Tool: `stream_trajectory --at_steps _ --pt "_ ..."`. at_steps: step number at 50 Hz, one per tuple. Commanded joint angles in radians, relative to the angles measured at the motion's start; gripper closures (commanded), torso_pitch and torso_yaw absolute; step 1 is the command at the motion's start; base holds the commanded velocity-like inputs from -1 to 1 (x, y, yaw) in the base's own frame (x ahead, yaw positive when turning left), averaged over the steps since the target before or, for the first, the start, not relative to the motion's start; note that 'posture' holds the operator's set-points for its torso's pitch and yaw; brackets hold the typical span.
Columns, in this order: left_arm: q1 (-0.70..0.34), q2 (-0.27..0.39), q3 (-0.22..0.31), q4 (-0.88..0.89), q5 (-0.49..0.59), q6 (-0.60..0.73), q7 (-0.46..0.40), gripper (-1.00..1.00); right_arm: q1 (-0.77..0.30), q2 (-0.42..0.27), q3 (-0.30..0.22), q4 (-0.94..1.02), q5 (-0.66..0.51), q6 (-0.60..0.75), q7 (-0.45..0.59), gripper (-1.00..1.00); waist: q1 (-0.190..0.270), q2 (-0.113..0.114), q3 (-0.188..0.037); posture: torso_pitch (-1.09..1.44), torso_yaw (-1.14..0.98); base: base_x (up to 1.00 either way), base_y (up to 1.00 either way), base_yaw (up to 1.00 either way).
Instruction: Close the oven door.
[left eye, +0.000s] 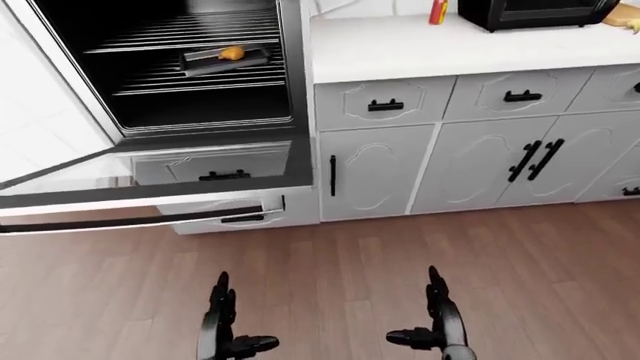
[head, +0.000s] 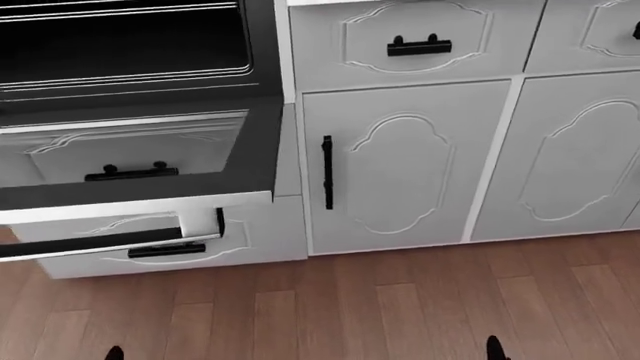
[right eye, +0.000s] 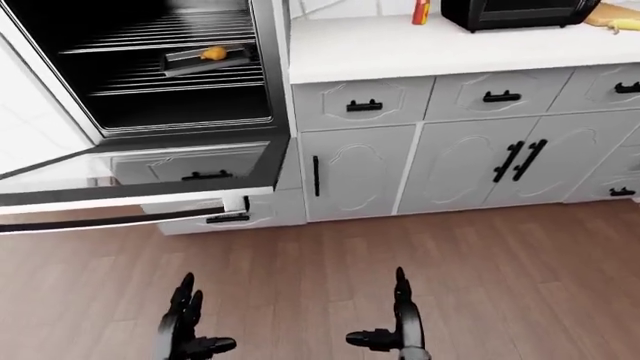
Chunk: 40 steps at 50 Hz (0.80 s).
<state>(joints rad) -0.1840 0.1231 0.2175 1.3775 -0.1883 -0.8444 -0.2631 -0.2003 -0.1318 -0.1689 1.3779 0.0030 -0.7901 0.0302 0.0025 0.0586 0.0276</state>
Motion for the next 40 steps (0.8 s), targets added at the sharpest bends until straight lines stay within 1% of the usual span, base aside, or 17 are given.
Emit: stream_trajectory --at_steps 1,11,13,14,15,16,19,23,25,26,27,28,29,30,32,36,40 --pt "-0.015 -0.004 0.000 -0.023 -0.012 -0.030 -0.011 -1.00 -0.009 -0.029 -0.012 -0.024 0.012 -0.034 0.001 -1.00 -0.004 -0.002 -0.011 0.00 0.00 0.00 0.40 0.00" --pt "-0.014 -0.008 -0.016 -0.024 0.011 -0.035 0.009 -1.00 -0.013 -0.022 -0.005 -0.024 0.009 -0.036 -0.001 -1.00 -0.011 -0.103 -0.002 0.00 0.00 0.00 0.40 0.00" --pt "-0.022 -0.008 -0.019 -0.026 0.015 -0.029 0.011 -1.00 -0.015 -0.022 -0.004 -0.024 0.008 -0.034 -0.001 -1.00 -0.013 -0.138 -0.004 0.00 0.00 0.00 0.41 0.00" --pt "-0.029 -0.007 -0.020 -0.028 0.016 -0.021 0.016 -1.00 -0.016 -0.022 -0.006 -0.025 0.011 -0.030 0.002 -1.00 -0.016 -0.167 -0.016 0.00 0.00 0.00 0.41 0.00" --pt "-0.029 -0.009 -0.016 -0.029 0.009 -0.021 0.005 -1.00 -0.015 -0.022 -0.005 -0.024 0.008 -0.032 -0.002 -1.00 -0.027 -0.118 -0.005 0.00 0.00 0.00 0.40 0.00" --pt "-0.022 -0.010 -0.018 -0.027 0.011 -0.030 0.005 -1.00 -0.012 -0.020 -0.005 -0.023 0.008 -0.034 -0.002 -1.00 -0.021 -0.131 -0.011 0.00 0.00 0.00 0.41 0.00" --pt "-0.025 -0.007 -0.019 -0.027 0.016 -0.024 0.009 -1.00 -0.017 -0.023 -0.008 -0.026 0.014 -0.027 0.003 -1.00 -0.023 -0.127 -0.019 0.00 0.00 0.00 0.41 0.00" --pt "-0.020 -0.008 -0.016 -0.025 0.011 -0.030 0.004 -1.00 -0.005 -0.019 -0.006 -0.021 0.007 -0.036 0.000 -1.00 -0.021 -0.076 -0.003 0.00 0.00 0.00 0.40 0.00" --pt "-0.021 -0.008 -0.016 -0.026 0.011 -0.031 0.004 -1.00 -0.006 -0.017 -0.004 -0.022 0.005 -0.036 -0.002 -1.00 -0.020 -0.032 -0.005 0.00 0.00 0.00 0.41 0.00" --pt "-0.018 -0.008 -0.016 -0.024 0.012 -0.034 0.004 -1.00 -0.004 -0.015 -0.004 -0.021 0.004 -0.038 -0.002 -1.00 -0.019 0.004 -0.014 0.00 0.00 0.00 0.41 0.00" --pt "-0.016 -0.008 -0.015 -0.023 0.013 -0.035 0.005 -1.00 -0.003 -0.015 -0.003 -0.020 0.001 -0.038 -0.004 -1.00 -0.011 0.057 -0.028 0.00 0.00 0.00 0.40 0.00" --pt "-0.019 -0.008 -0.015 -0.024 0.013 -0.031 0.006 -1.00 -0.005 -0.018 -0.006 -0.021 0.004 -0.035 0.000 -1.00 -0.006 0.005 -0.018 0.00 0.00 0.00 0.41 0.00" --pt "-0.022 -0.008 -0.015 -0.026 0.013 -0.030 0.006 -1.00 -0.007 -0.019 -0.006 -0.022 0.005 -0.034 0.000 -1.00 -0.007 0.007 -0.013 0.00 0.00 0.00 0.41 0.00" --pt "-0.021 -0.008 -0.016 -0.025 0.013 -0.033 0.006 -1.00 -0.006 -0.018 -0.006 -0.022 0.005 -0.036 0.000 -1.00 0.001 -0.001 -0.011 0.00 0.00 0.00 0.41 0.00" --pt "-0.018 -0.008 -0.015 -0.024 0.014 -0.033 0.006 -1.00 -0.004 -0.016 -0.005 -0.020 0.001 -0.037 -0.002 -1.00 -0.001 -0.021 -0.014 0.00 0.00 0.00 0.41 0.00" --pt "-0.018 -0.008 -0.015 -0.024 0.013 -0.032 0.005 -1.00 -0.005 -0.016 -0.005 -0.020 0.001 -0.036 -0.001 -1.00 -0.006 -0.060 -0.002 0.00 0.00 0.00 0.40 0.00" --pt "-0.017 -0.009 -0.016 -0.024 0.015 -0.033 0.006 -1.00 -0.007 -0.016 -0.006 -0.020 0.000 -0.035 0.000 -1.00 -0.011 -0.103 -0.001 0.00 0.00 0.00 0.40 0.00"
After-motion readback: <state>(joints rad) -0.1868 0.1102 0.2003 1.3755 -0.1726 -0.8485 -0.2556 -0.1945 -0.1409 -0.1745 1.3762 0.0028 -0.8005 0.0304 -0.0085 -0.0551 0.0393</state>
